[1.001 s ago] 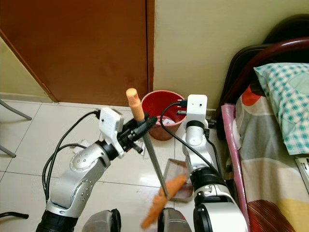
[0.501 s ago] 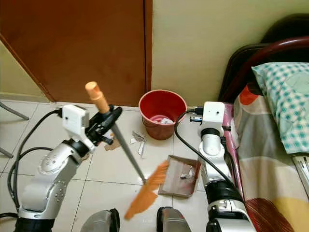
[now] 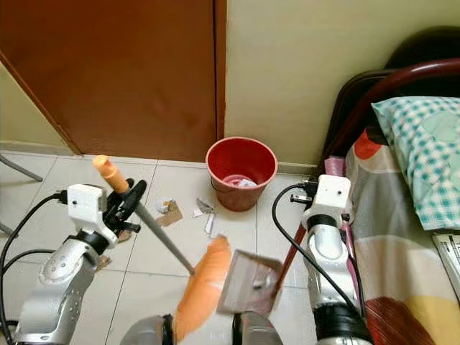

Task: Sweep floor

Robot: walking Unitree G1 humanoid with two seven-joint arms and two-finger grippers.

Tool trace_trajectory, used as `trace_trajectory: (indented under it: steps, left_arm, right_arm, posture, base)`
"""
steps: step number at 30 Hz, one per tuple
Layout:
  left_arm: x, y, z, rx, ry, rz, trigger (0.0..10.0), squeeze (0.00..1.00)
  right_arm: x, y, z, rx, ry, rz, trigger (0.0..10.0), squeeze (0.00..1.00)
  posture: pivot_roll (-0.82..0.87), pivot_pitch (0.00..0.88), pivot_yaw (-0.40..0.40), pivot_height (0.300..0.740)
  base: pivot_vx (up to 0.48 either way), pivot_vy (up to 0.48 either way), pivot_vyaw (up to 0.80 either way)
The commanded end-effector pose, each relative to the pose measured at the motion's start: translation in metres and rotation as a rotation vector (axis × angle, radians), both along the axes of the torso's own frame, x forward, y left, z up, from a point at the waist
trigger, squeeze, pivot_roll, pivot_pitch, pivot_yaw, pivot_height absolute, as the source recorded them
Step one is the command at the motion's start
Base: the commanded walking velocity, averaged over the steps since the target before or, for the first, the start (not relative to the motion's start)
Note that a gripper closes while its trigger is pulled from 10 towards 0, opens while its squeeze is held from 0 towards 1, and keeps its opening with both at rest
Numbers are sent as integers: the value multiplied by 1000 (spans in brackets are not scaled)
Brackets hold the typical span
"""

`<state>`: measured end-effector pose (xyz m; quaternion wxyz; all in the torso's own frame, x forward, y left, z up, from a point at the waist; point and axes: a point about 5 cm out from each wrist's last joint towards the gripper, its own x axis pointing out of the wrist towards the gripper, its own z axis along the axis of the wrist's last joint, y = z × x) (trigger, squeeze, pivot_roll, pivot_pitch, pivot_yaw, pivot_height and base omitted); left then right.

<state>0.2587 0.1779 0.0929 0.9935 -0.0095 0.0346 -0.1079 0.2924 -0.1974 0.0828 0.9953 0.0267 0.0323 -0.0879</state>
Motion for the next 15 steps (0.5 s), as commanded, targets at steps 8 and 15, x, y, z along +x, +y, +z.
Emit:
trace_trajectory:
  steps: [8, 15]
  left_arm:
    - [4, 35, -16, 191, 24, 173, 10000, 0]
    - [3, 37, -31, 252, 60, 233, 10000, 0]
  right_arm:
    - [11, 6, 36, 75, -119, 70, 10000, 0]
    - [23, 24, 63, 128, -177, 176, 10000, 0]
  posture:
    - [5, 0, 13, 740]
    - [-9, 0, -1, 740]
  base:
    - [0, 0, 0]
    - [0, 0, 0]
